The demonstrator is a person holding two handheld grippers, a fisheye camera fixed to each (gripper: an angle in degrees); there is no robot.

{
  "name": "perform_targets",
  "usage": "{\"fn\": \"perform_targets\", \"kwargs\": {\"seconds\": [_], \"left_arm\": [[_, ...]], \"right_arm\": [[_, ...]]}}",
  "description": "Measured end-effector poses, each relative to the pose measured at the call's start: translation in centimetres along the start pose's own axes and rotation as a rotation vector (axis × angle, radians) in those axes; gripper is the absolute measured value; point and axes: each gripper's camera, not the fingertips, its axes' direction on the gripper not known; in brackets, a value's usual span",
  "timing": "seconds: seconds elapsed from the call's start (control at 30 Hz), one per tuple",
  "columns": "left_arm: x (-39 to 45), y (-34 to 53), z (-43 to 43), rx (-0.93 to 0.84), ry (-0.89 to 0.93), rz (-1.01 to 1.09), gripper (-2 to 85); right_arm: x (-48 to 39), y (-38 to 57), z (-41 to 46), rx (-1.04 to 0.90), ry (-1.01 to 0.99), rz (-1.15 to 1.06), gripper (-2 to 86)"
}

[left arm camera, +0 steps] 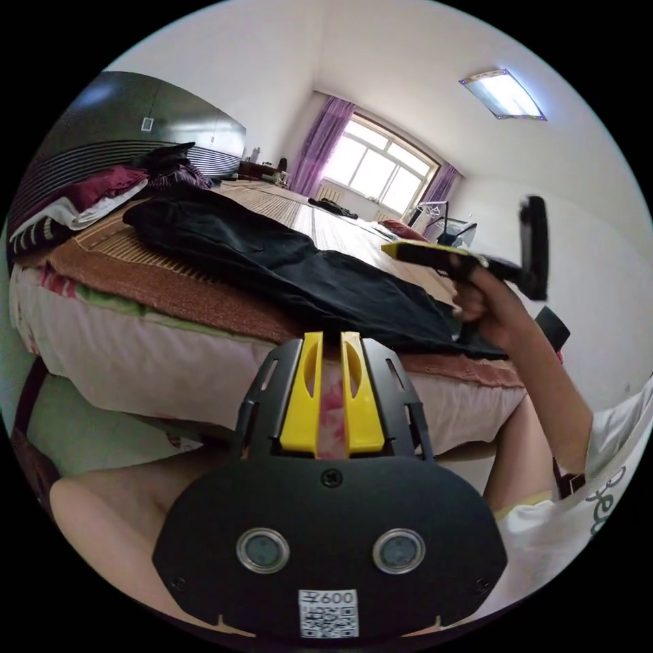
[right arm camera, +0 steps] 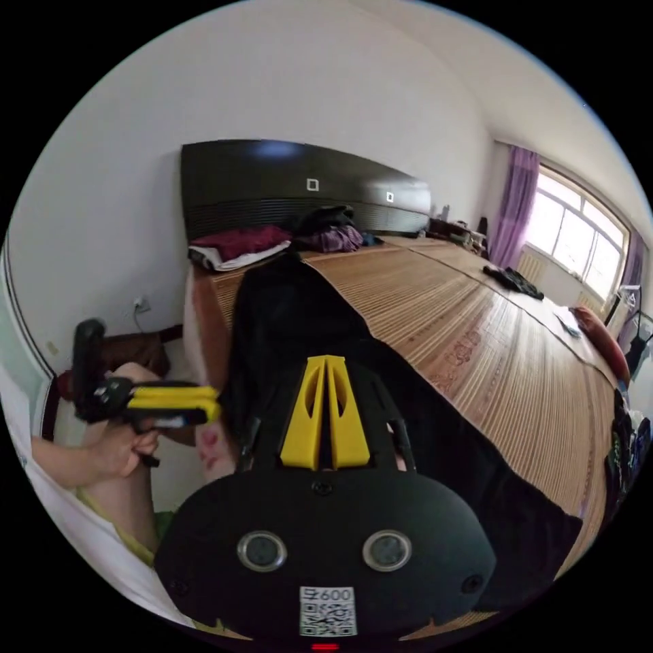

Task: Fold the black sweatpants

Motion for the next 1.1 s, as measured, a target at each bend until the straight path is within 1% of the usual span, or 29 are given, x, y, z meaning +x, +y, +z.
{"fn": "perform_targets", "kwargs": {"seconds": [0.07, 0.1, 0.13, 0.2, 0.23, 0.4, 0.47, 0.53, 0.6, 0.7, 0.77, 0.8, 0.9, 0.93, 1.0, 1.07, 1.1], "left_arm": [[1.0, 0.9, 0.2, 0.026, -0.007, -0.048, 1.7], [1.4, 1.1, 0.2, 0.035, -0.011, -0.054, 1.7], [2.3, 1.5, 0.2, 0.042, -0.009, -0.041, 1.6], [3.8, 1.8, 0.2, 0.018, -0.003, -0.004, 1.5], [4.6, 2.0, -0.3, 0.016, -0.024, 0.009, 1.4], [8.8, 1.1, -2.9, 0.034, 0.0, 0.106, 1.1], [13.0, 1.0, -3.1, 0.004, -0.058, 0.209, 1.0], [15.6, 2.0, -1.4, -0.046, -0.121, 0.261, 1.0], [16.4, 3.8, 1.7, -0.102, -0.15, 0.235, 1.0], [16.8, 5.0, 2.8, -0.019, -0.108, 0.093, 1.0], [17.5, 4.5, 1.8, 0.035, -0.044, -0.03, 0.9], [17.7, 4.4, 1.6, 0.035, -0.03, -0.049, 0.9], [18.9, 4.3, -0.2, -0.031, -0.018, -0.115, 0.6], [19.3, 4.2, -1.6, -0.015, -0.017, -0.12, 0.6], [19.9, 2.9, -4.3, 0.057, -0.05, -0.074, 0.5], [20.2, -1.7, -7.2, 0.17, -0.166, -0.01, 0.4], [20.2, -3.2, -7.6, 0.192, -0.191, 0.006, 0.3]], "right_arm": [[3.6, -4.1, 5.8, -0.12, -0.051, 0.034, -0.9], [4.2, -4.9, 7.3, -0.164, -0.067, 0.028, -0.9], [4.9, -6.3, 10.1, -0.249, -0.083, 0.006, -0.9], [4.9, -6.9, 13.9, -0.37, -0.049, -0.109, -0.9], [4.8, -7.0, 14.5, -0.343, -0.04, -0.171, -0.9], [4.8, -8.5, 15.4, -0.374, 0.012, -0.198, -0.9], [5.2, -9.1, 15.5, -0.372, 0.018, -0.203, -0.9], [6.1, -9.4, 15.4, -0.362, -0.004, -0.15, -0.9], [7.2, -9.5, 15.2, -0.338, -0.032, -0.116, -0.9], [7.7, -10.0, 14.8, -0.328, -0.042, -0.121, -0.9], [6.9, -10.3, 13.8, -0.307, -0.027, -0.193, -0.9], [6.8, -10.4, 13.4, -0.301, -0.022, -0.203, -0.9], [7.4, -10.3, 9.0, -0.256, -0.027, -0.165, -0.9], [8.0, -9.5, 6.5, -0.254, -0.049, -0.146, -0.9], [9.2, -7.4, 2.0, -0.252, -0.032, -0.105, -0.9], [11.9, -2.8, -4.5, -0.225, 0.076, -0.036, -0.9], [12.8, -1.5, -6.1, -0.223, 0.124, -0.013, -0.9]]}}
